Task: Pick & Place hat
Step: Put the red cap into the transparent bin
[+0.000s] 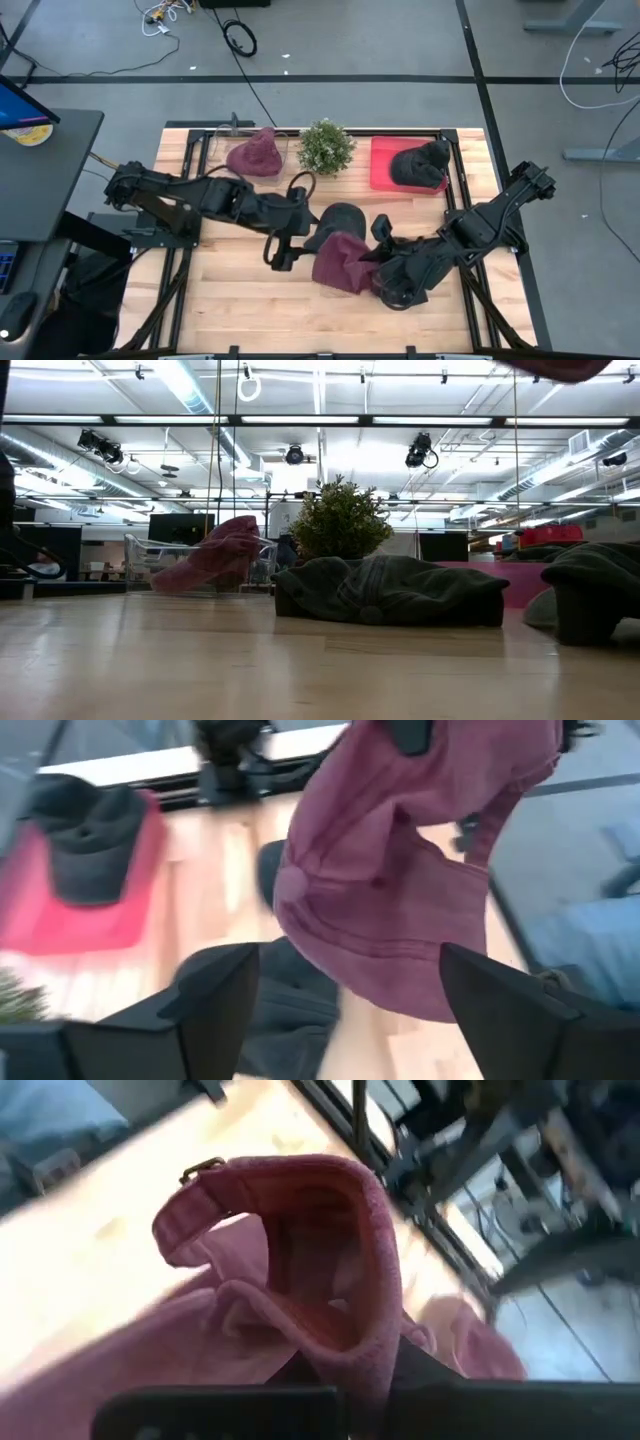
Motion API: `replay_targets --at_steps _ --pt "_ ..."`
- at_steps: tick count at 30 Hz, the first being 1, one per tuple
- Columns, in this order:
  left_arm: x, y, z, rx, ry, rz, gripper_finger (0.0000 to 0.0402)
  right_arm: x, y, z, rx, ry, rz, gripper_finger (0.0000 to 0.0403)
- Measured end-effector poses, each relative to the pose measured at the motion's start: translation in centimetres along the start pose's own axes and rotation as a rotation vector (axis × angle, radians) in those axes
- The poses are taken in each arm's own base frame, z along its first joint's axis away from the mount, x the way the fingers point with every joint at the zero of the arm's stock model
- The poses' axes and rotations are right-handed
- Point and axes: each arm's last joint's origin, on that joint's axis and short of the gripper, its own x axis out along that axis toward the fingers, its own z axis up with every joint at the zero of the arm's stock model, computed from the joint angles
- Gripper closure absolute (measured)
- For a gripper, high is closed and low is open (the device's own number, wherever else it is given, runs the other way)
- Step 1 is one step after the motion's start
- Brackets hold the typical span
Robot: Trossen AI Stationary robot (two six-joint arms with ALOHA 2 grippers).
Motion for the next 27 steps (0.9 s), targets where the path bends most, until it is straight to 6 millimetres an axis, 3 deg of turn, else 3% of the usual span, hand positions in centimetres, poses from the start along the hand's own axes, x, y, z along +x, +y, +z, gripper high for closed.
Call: replay_targets --at_steps 11,22,27 --pt "0.3 -0.9 1.0 0.028 -0.104 -0.246 0.0058 0.1 -0.7 1.2 -0.040 -0.146 0.004 0.0403" --pt "1.7 -1.0 1.0 0.033 -0.102 -0.245 0.0058 0.3 -1.5 1.7 -0.105 -0.238 0.004 0.0403" --pt "2.4 -1.2 1.1 0.078 -0.115 -0.277 0.0058 1.5 -1.7 1.6 -0.124 -0.216 0.001 0.0403"
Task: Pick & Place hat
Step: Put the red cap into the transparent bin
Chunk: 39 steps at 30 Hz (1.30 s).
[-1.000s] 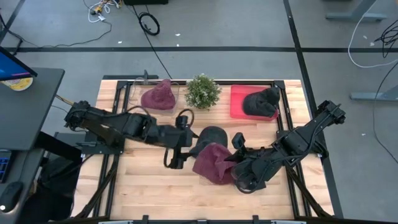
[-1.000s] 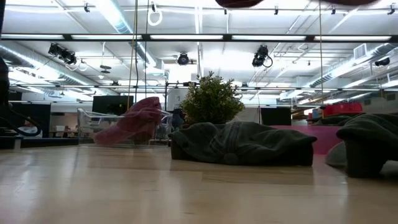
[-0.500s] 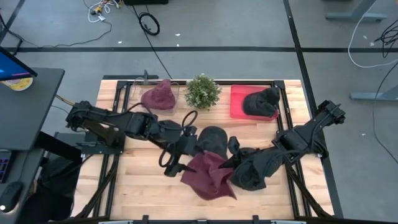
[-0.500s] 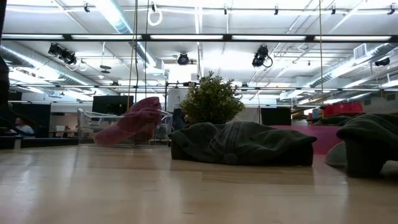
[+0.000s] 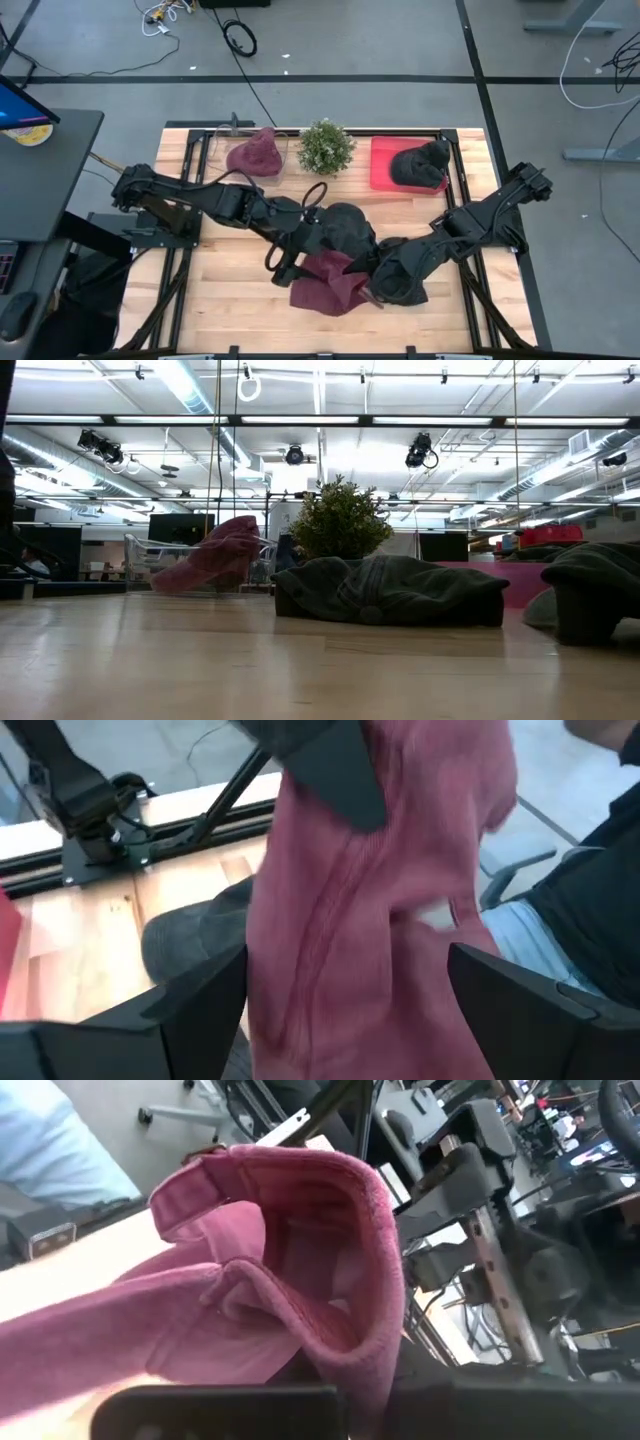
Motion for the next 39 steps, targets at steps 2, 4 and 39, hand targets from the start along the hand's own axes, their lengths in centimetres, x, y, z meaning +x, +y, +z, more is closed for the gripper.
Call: replay_targets --at_steps 2,4,39 --pt "0.6 0.0 -0.4 -0.003 0.022 -0.027 0.0058 0.6 0.0 -0.1 -0.010 0.011 -0.002 0.0403" --pt "1.0 0.0 -0.6 -0.003 0.040 -0.045 0.0058 1.0 0.0 -0.3 -0.025 0.024 0.002 0.0403" --pt "1.6 -0.1 -3.1 0.032 0.295 0.080 0.0394 1.3 -0.3 -0.9 0.162 0.114 -0.084 0.0326"
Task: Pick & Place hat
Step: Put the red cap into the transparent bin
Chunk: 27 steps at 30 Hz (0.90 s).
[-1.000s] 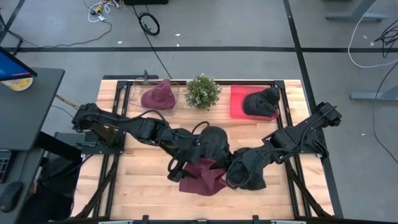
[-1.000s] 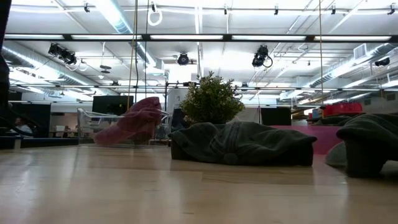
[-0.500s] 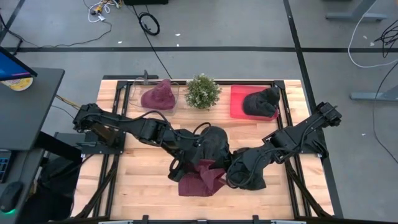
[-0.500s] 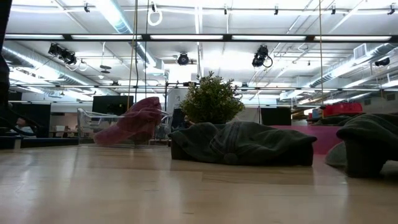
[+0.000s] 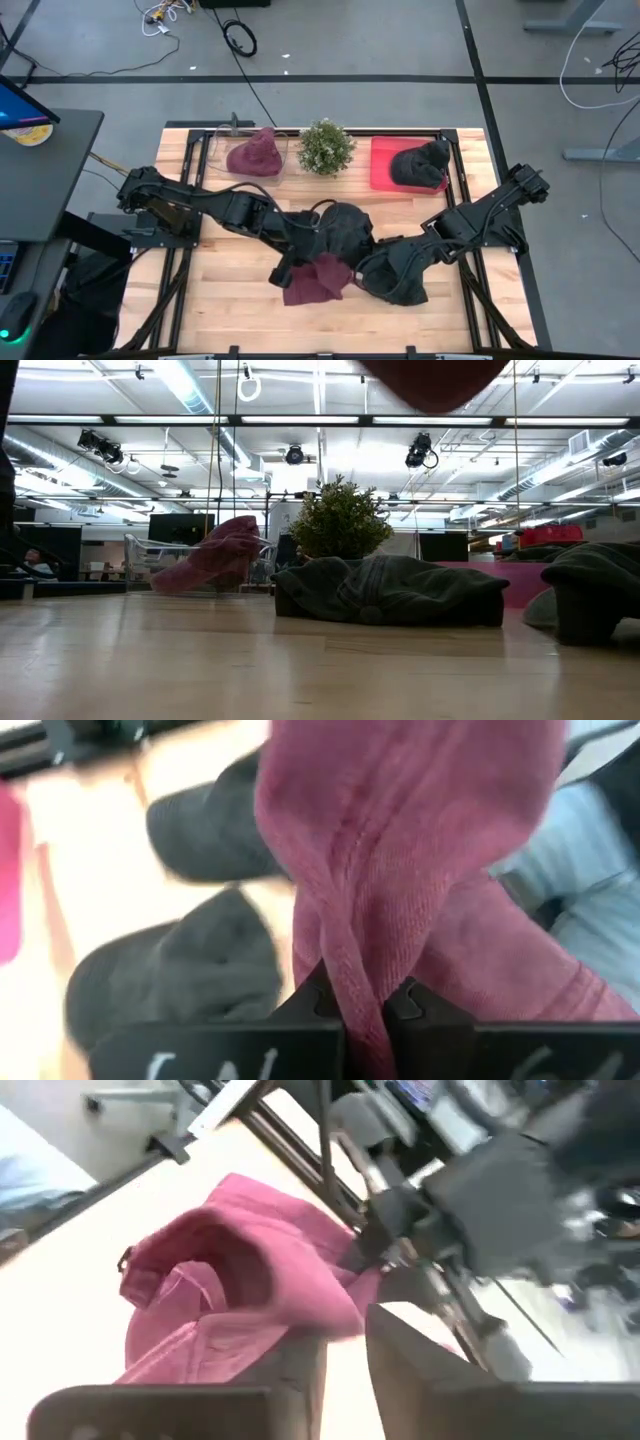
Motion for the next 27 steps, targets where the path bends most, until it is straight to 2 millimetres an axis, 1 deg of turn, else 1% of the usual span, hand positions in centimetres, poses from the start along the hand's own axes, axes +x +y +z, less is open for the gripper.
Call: replay_targets --at_steps 3,6,10,15,18,20,22,24,27 --pt "0.0 0.1 -0.4 -0.007 0.044 0.029 0.0395 -0.1 -0.1 -0.1 -0.025 0.039 -0.074 0.0313" --pt "0.0 0.1 -0.8 -0.017 0.086 0.041 0.0395 -0.2 -0.3 0.0 -0.029 0.080 -0.173 0.0310" --pt "-0.2 0.2 -1.6 -0.026 0.171 0.104 0.0395 -0.3 -0.6 -0.2 0.000 0.133 -0.286 0.0317" --pt "-1.2 0.5 -2.6 -0.057 0.265 0.239 0.0395 -0.5 -0.9 -0.4 0.002 0.205 -0.417 0.0328" --pt "-2.8 1.1 -3.0 -0.139 0.277 0.411 0.0395 -0.5 -1.1 -0.5 0.064 0.217 -0.468 0.0332" --pt "-4.4 2.0 -3.3 -0.236 0.255 0.565 0.0395 -0.5 -1.2 -0.7 0.114 0.218 -0.488 0.0334" --pt "-6.2 3.0 -3.6 -0.331 0.202 0.683 0.0394 -0.4 -1.3 -0.8 0.138 0.223 -0.491 0.0335" --pt "-8.2 3.7 -3.8 -0.410 0.138 0.746 0.0392 -0.4 -1.4 -1.0 0.160 0.228 -0.493 0.0335" --pt "-11.2 4.5 -4.1 -0.499 0.042 0.780 0.0395 -0.3 -1.5 -1.2 0.183 0.233 -0.497 0.0335"
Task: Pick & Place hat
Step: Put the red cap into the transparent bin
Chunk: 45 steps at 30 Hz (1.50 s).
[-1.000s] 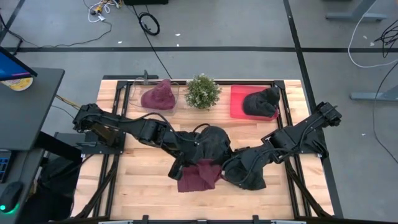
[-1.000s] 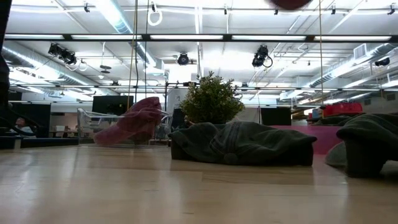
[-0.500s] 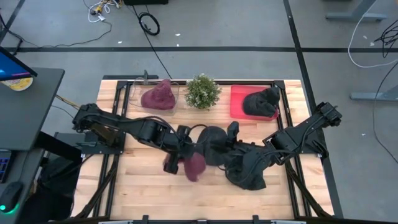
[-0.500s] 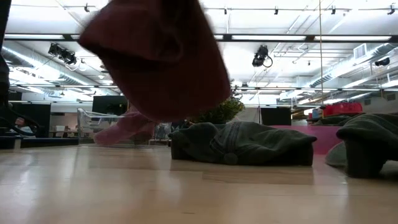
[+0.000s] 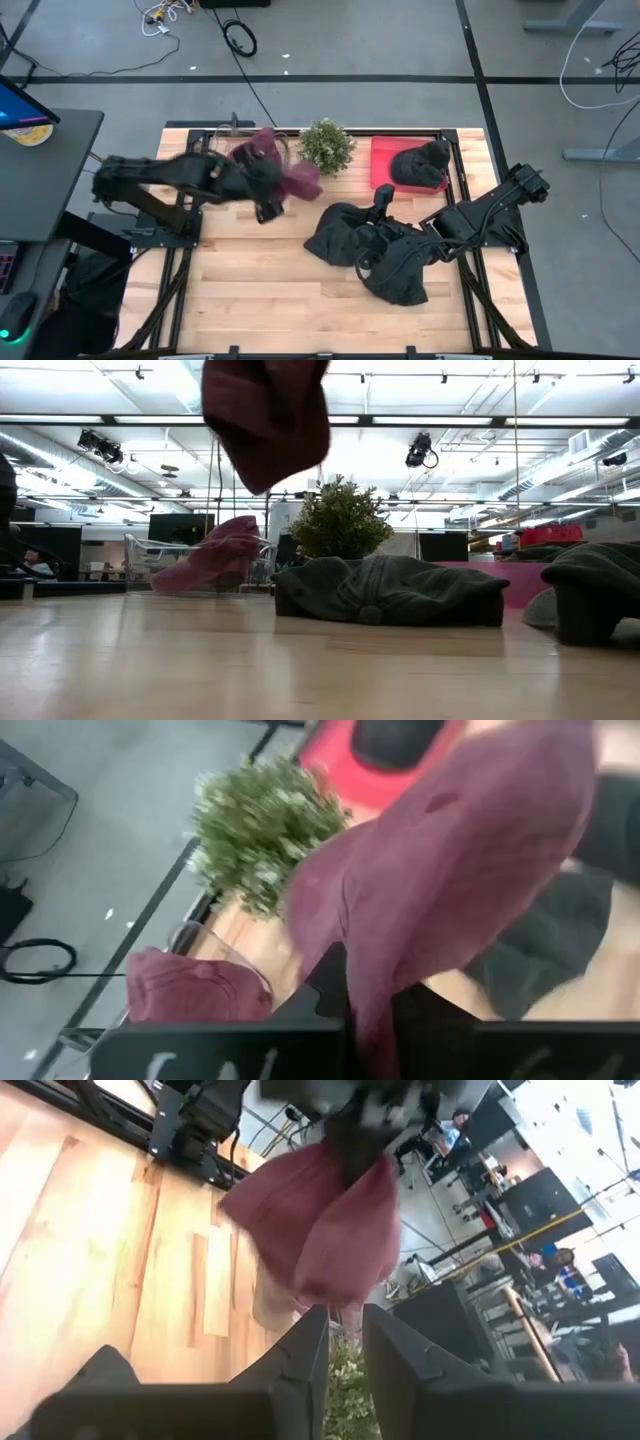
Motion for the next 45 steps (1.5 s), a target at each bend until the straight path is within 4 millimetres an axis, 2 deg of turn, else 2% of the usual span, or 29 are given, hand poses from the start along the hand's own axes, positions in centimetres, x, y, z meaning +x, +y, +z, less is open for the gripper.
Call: replay_targets --at_steps 7,10,14,18,23,28,35,45 --pt "-3.2 5.8 0.3 -0.241 -0.138 0.062 0.0396 0.0 0.0 0.0 0.023 -0.001 0.010 0.0335" --pt "-3.8 7.7 0.3 -0.306 -0.173 0.143 0.0396 0.0 0.0 0.0 0.037 -0.001 0.011 0.0335" --pt "-3.6 9.8 0.2 -0.372 -0.180 0.261 0.0396 0.0 0.0 0.0 0.040 0.000 0.012 0.0335" --pt "-2.5 11.9 -0.3 -0.454 -0.107 0.372 0.0396 0.0 0.0 0.0 0.044 0.000 0.011 0.0334" --pt "0.2 14.5 -1.3 -0.548 0.085 0.488 0.0396 0.0 0.0 0.0 0.043 0.000 0.011 0.0334" --pt "1.5 16.5 -2.1 -0.638 0.195 0.572 0.0396 0.0 0.0 0.0 0.044 0.000 0.011 0.0334" --pt "3.9 17.4 -3.2 -0.729 0.255 0.550 0.0395 0.0 0.0 0.0 0.084 0.001 0.012 0.0334" --pt "8.5 19.2 -7.3 -0.781 0.397 0.566 0.0395 0.1 0.0 -0.2 0.078 0.015 0.014 0.0334"
